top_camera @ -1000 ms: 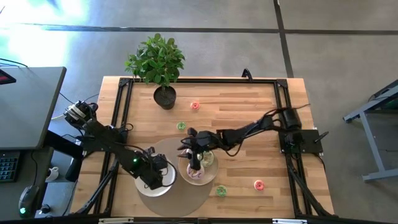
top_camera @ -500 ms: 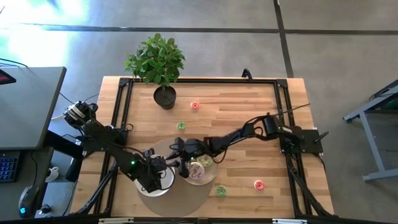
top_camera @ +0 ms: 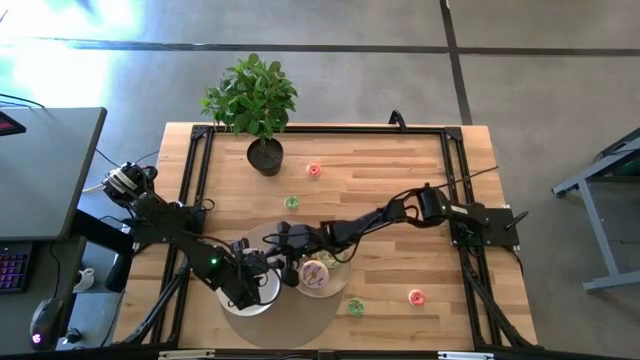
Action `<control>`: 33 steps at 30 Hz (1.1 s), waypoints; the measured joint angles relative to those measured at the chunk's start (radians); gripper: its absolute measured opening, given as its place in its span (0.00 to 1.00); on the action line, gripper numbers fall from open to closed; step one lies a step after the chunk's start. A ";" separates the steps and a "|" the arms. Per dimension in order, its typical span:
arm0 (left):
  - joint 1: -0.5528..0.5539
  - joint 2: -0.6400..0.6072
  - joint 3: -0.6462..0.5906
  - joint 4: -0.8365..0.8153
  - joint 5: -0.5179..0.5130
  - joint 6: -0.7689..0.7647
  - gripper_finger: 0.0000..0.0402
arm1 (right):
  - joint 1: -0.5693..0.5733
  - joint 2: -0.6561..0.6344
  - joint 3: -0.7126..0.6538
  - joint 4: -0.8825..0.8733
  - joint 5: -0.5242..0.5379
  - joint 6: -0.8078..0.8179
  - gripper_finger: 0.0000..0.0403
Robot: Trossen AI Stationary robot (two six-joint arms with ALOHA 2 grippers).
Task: Pick & Place donuts
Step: Put the small yellow donut on the white plate, then put the top small green donut on the white plate
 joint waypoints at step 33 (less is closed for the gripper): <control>0.000 0.000 -0.001 0.079 0.059 0.054 0.34 | -0.003 -0.002 0.000 -0.123 -0.010 0.008 0.35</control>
